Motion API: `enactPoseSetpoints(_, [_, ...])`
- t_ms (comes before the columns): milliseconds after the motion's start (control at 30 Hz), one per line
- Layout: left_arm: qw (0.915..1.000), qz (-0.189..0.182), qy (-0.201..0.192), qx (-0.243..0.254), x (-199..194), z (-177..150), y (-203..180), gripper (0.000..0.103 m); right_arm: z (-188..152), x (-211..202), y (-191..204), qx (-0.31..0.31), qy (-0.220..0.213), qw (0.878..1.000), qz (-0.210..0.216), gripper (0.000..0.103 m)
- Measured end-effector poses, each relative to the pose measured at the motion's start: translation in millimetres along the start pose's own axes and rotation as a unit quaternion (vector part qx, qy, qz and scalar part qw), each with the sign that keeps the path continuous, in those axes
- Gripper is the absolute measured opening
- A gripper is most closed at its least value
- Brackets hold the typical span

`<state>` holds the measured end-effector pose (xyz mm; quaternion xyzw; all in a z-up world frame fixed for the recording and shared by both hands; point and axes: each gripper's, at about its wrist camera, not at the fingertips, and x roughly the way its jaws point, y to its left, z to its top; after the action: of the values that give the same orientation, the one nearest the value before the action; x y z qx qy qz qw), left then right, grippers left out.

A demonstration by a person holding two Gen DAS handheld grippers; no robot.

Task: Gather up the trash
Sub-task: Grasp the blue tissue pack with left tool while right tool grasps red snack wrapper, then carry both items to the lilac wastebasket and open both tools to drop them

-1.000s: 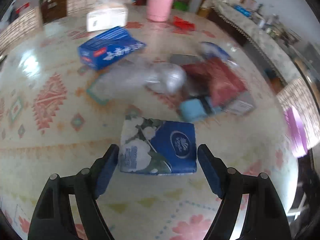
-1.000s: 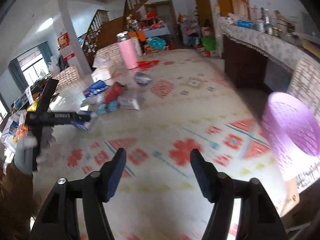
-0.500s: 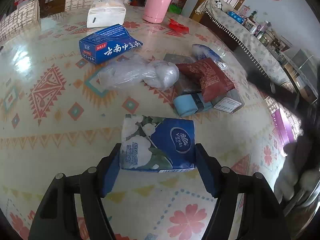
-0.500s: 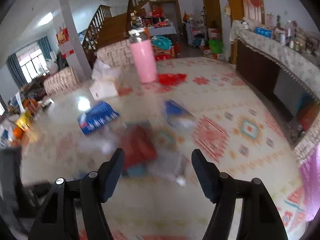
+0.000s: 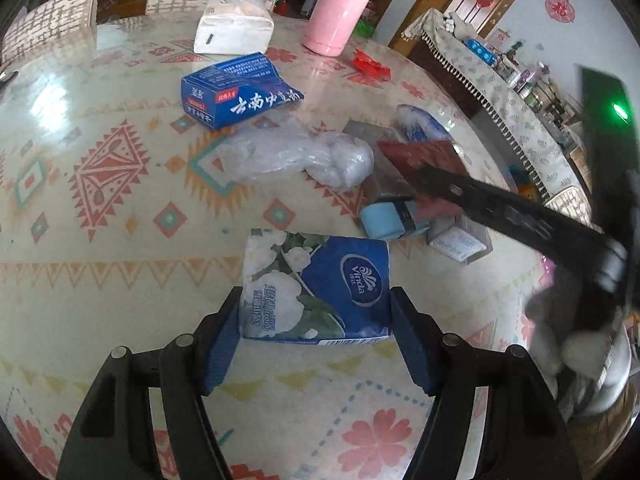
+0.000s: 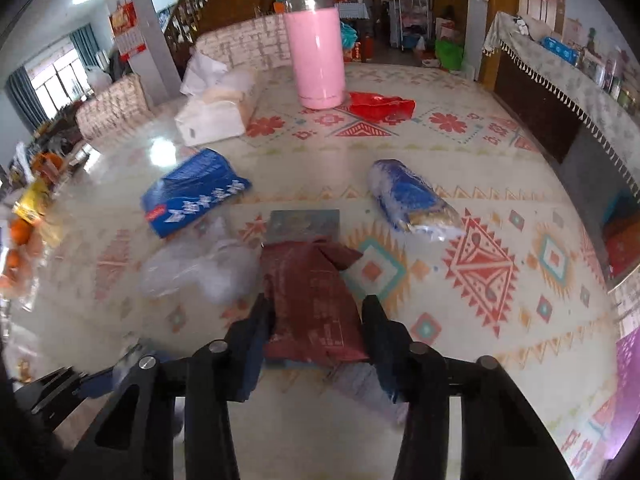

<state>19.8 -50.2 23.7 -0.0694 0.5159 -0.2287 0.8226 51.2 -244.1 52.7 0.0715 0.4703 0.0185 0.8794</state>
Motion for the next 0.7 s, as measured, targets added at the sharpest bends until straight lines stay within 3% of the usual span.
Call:
enactPoseSetpoints(200, [0.9998, -0.007, -0.021, 0.001, -7.6, -2.0, -2.6, 0.07, -33.6, -55.1, -17.7, 0.022, -0.043, 0.999, 0.014, 0.049])
enactPoseSetpoints(500, [0.9961, 0.009, -0.069, 0.055, -17.6, -11.3, -30.3, 0.07, -139.6, -136.1, -80.3, 0.094, -0.077, 0.992, 0.014, 0.049])
enactPoseSetpoints(700, [0.995, 0.009, -0.077, 0.063, -13.6, -14.6, -36.7, 0.07, -182.2, -167.9, -129.8, 0.146, -0.094, 0.985, 0.014, 0.049])
